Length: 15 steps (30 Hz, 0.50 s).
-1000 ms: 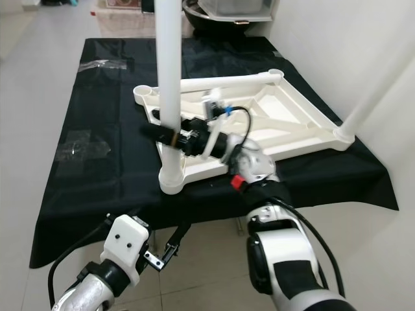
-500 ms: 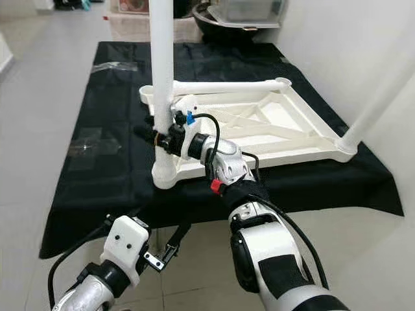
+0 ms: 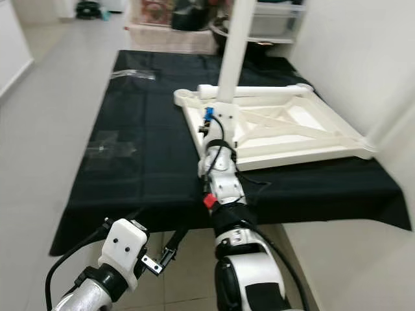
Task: Building children table
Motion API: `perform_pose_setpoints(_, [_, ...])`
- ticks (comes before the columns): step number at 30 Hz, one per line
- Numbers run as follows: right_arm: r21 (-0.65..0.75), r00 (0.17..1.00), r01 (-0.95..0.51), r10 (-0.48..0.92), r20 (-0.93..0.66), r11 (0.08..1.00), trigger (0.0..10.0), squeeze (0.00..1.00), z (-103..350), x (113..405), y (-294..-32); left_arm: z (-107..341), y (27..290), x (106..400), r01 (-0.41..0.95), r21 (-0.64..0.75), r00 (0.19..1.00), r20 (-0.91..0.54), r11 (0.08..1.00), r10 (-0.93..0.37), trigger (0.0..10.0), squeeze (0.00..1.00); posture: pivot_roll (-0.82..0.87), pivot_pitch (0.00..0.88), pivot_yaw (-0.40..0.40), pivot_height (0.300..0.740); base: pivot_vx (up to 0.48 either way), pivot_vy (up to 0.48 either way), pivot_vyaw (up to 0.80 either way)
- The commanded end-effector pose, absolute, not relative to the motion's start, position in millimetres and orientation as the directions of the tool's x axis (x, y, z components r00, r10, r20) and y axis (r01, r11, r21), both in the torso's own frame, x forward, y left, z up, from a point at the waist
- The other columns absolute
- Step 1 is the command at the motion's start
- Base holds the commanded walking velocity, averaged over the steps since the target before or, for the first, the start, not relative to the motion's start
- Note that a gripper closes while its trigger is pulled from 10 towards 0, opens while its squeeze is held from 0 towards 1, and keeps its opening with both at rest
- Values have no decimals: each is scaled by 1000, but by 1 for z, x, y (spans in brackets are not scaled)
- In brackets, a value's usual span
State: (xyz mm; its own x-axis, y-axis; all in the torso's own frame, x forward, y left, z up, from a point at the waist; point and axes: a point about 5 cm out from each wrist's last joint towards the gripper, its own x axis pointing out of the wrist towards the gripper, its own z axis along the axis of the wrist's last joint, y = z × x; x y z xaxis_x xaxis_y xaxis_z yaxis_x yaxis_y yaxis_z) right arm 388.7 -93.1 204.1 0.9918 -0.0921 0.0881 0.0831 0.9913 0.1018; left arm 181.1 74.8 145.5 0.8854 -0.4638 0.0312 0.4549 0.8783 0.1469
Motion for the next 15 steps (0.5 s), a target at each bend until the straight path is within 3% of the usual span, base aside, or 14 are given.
perform_pose_setpoints(1, [140,997,11,-21,69,990,8431,0,201,388,-84,142,74,181,454,142,888,12,879,-460,10000,0,141,89,-94,740,0,0,0])
perform_pose_setpoints(2, [178,993,-62,42,112,982,10000,1000,206,388,-78,142,74,181,454,143,888,12,879,-460,10000,0,141,89,-94,740,0,0,0])
perform_pose_setpoints(6, [200,983,-79,43,180,977,10000,1000,216,390,-78,141,75,181,454,143,888,11,880,-460,10000,0,141,90,-93,740,0,0,0])
perform_pose_setpoints(9, [175,984,-39,7,181,984,10000,1000,224,394,-92,141,74,182,454,142,888,11,879,-460,10000,0,139,93,-92,740,0,0,0])
perform_pose_setpoints(10, [181,980,-73,37,196,981,10000,0,231,397,-101,142,74,182,454,143,888,12,879,-460,10000,0,138,94,-91,740,0,0,0])
perform_pose_setpoints(14, [204,972,-149,106,210,967,10000,0,238,400,-104,141,75,182,454,143,888,11,879,-460,10000,0,137,96,-93,740,0,0,0])
perform_pose_setpoints(15, [198,944,-278,229,239,940,10000,0,244,401,-103,142,75,182,453,143,888,12,880,-459,10000,0,134,97,-91,740,0,0,0])
